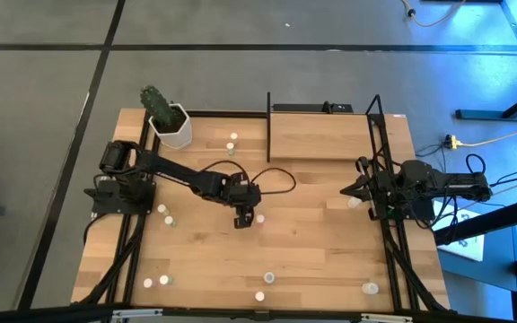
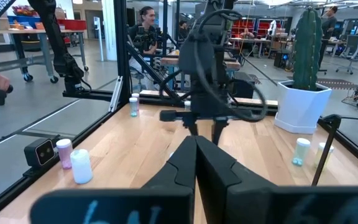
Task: Pick and place medicine bottles onto shelf by color
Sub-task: Put the bottom right yellow pill bottle on the shelf
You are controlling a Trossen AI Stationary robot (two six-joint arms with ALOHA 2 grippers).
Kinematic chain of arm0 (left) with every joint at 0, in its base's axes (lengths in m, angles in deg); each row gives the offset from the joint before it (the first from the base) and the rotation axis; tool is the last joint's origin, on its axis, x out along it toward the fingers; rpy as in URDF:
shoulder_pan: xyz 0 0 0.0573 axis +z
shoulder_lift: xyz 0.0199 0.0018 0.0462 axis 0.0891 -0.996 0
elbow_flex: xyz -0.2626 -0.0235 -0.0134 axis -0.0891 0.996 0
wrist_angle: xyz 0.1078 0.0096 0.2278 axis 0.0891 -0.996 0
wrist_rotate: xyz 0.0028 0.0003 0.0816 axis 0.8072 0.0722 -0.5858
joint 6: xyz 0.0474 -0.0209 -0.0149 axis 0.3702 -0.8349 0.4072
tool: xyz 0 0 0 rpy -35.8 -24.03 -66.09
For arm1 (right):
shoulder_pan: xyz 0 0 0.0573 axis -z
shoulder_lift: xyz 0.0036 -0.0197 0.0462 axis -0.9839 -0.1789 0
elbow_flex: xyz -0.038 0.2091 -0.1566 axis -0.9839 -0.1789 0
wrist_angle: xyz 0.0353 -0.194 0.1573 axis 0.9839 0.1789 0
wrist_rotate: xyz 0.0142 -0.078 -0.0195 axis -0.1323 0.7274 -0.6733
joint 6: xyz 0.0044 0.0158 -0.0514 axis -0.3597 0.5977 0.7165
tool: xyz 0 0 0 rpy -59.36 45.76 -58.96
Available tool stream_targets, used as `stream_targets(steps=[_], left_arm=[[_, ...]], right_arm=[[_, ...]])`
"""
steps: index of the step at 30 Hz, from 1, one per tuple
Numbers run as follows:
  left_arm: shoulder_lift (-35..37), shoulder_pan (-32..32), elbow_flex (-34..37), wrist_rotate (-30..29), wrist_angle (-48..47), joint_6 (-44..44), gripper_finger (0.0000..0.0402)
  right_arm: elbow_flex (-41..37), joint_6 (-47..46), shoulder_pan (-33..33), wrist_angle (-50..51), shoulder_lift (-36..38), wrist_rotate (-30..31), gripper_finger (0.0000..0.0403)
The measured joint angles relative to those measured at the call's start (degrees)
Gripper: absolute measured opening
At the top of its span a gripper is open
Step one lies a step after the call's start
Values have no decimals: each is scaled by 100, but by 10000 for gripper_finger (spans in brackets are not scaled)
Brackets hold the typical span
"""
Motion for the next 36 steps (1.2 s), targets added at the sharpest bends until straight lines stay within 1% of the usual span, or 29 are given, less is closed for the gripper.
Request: stream_targets(steps=[7,15,18,21,24,27,30,33,36], left_arm=[[513,231,0,-1,-275,-37,94],[1222,328,-99,-19,-474,-44,94],[1320,346,-523,-185,-942,-38,94],[1330,347,-1157,-449,-1513,45,94],[1263,377,-1797,-474,-1887,161,94],[1249,419,-2378,-446,-2007,153,94],[1252,460,-2842,-579,-2012,157,94],[1250,526,-3214,-641,-2010,232,94],[1235,598,-3417,-663,-2000,309,94]], right_arm=[[0,-2,1,0,1,0,12],[0,9,2,-2,2,0,12],[0,-5,1,7,1,0,12],[0,0,2,4,1,0,12],[0,-8,1,4,0,0,12],[0,-3,0,0,0,0,12],[0,3,2,-50,0,2,12],[0,-3,1,-50,0,0,12],[0,0,2,-94,1,0,12]])
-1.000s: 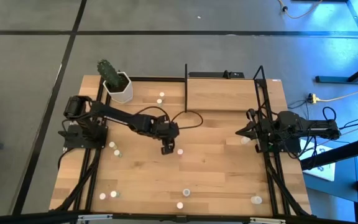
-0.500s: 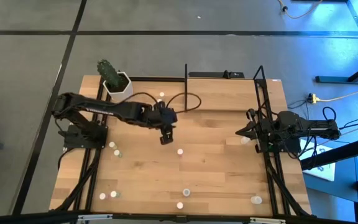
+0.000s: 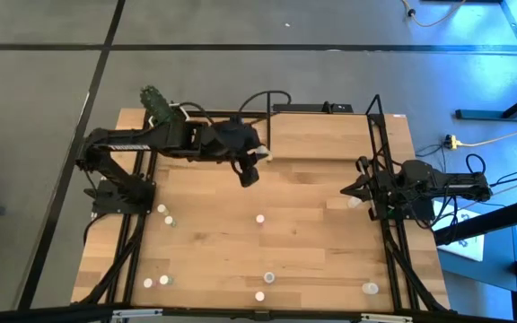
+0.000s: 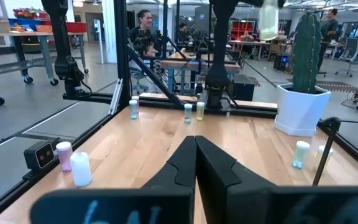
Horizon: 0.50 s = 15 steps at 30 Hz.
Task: Pick and place medicine bottles onto shelf by color
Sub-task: Put the bottom right yellow pill bottle on the shelf
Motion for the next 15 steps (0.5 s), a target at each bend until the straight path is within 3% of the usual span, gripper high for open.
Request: stream_targets(steps=[9,15], left_arm=[[-656,107,-968,15,-5,530,94],[-1307,108,-1670,209,-149,866,94]], right_arm=[[722,-311,5,625,-166,432,12],[1660,-844,4,1555,-817,815,12]])
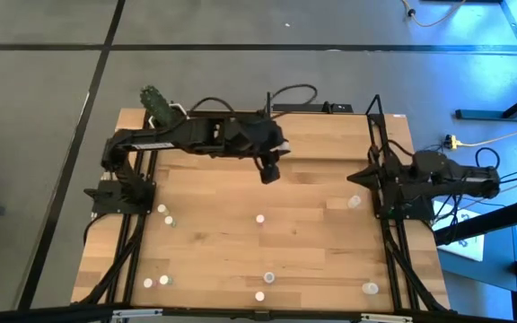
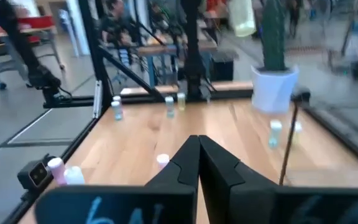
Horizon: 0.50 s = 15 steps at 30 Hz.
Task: Pick and place medicine bottles onto shelf by color
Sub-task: Put the bottom right yellow pill bottle on the shelf
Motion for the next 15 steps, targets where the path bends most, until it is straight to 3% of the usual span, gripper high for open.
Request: stream_targets(steps=[15], left_arm=[[-1122,-13,-205,886,-18,48,94]], right_arm=[[2434,-215,0,1880,-2307,105,12]])
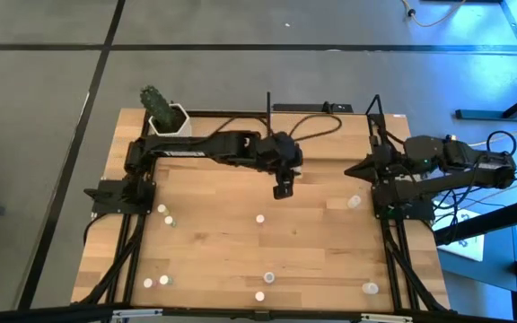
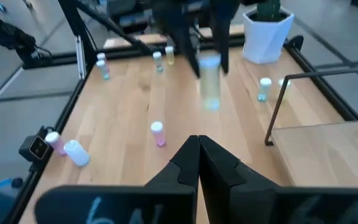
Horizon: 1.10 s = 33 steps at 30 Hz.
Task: Pick and place medicine bottles onto shelf by color
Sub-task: Put the bottom right yellow pill bottle on the shelf
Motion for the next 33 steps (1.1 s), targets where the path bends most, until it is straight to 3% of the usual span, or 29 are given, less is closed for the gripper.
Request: stream_targets(steps=[7,16,33], left_arm=[[-519,0,2,203,1,-9,95],[-1076,2,2,320,16,-57,95],[-1416,50,75,170,370,-496,95]], right_arm=[[424,7,1,568,-512,-21,12],[433,-22,1,992,-633,-194,12],[433,165,0,988,-624,-212,12]])
